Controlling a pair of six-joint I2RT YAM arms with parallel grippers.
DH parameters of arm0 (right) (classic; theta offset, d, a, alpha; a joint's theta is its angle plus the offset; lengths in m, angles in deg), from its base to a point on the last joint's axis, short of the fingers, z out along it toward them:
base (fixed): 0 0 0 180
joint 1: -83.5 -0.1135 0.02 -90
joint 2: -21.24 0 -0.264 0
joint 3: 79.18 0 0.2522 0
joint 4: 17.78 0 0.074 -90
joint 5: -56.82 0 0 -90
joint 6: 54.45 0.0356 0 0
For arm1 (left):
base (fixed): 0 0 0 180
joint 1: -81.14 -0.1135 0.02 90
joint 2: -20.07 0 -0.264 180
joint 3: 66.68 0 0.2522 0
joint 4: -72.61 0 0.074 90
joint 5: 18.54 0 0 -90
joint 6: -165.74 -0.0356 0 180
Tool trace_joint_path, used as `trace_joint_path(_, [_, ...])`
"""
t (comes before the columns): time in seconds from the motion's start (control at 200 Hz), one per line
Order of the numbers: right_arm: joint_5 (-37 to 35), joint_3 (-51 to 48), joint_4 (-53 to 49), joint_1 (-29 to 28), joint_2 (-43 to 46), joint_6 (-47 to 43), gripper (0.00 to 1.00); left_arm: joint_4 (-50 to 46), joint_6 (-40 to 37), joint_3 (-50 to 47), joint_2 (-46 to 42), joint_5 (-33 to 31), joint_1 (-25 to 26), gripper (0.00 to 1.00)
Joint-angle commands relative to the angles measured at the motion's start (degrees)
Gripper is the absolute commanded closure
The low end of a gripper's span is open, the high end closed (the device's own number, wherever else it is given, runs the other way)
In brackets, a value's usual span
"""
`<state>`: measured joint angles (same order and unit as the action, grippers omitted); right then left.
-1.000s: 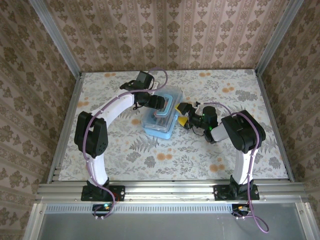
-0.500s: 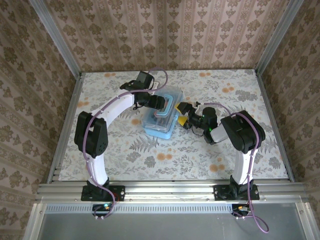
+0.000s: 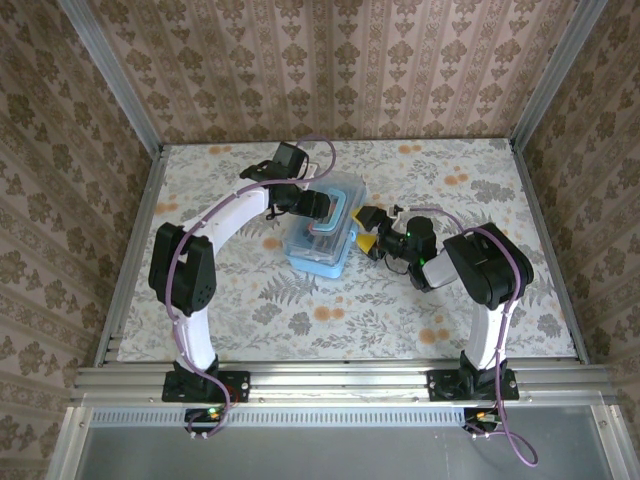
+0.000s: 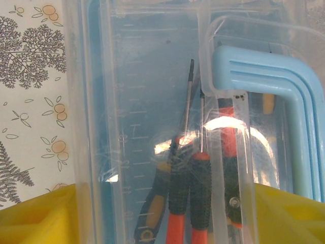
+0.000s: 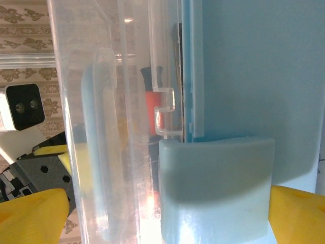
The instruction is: Pack the tool kit
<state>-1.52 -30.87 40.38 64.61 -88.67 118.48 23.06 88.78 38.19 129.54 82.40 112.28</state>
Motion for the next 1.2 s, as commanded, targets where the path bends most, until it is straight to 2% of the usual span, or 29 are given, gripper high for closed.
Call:
trace_joint_path(0.0, [-1.47, -0.92, 3.02, 0.17, 2.15, 0.03, 0.00, -7.10, 1.99, -4.19, 6.63, 4.44, 1.30, 0.67])
trace_joint_path(0.71, [-2.04, -1.41, 2.72, 0.41, 4.49, -0.96, 0.00, -7.36, 2.17, -4.01, 7.16, 3.92, 1.81, 0.67])
trace_joint_path(1.195, [-3.45, -2.30, 2.78, 0.44, 5.13, -0.92, 0.00, -8.24, 2.26, -3.49, 7.41, 2.14, 2.70, 0.61])
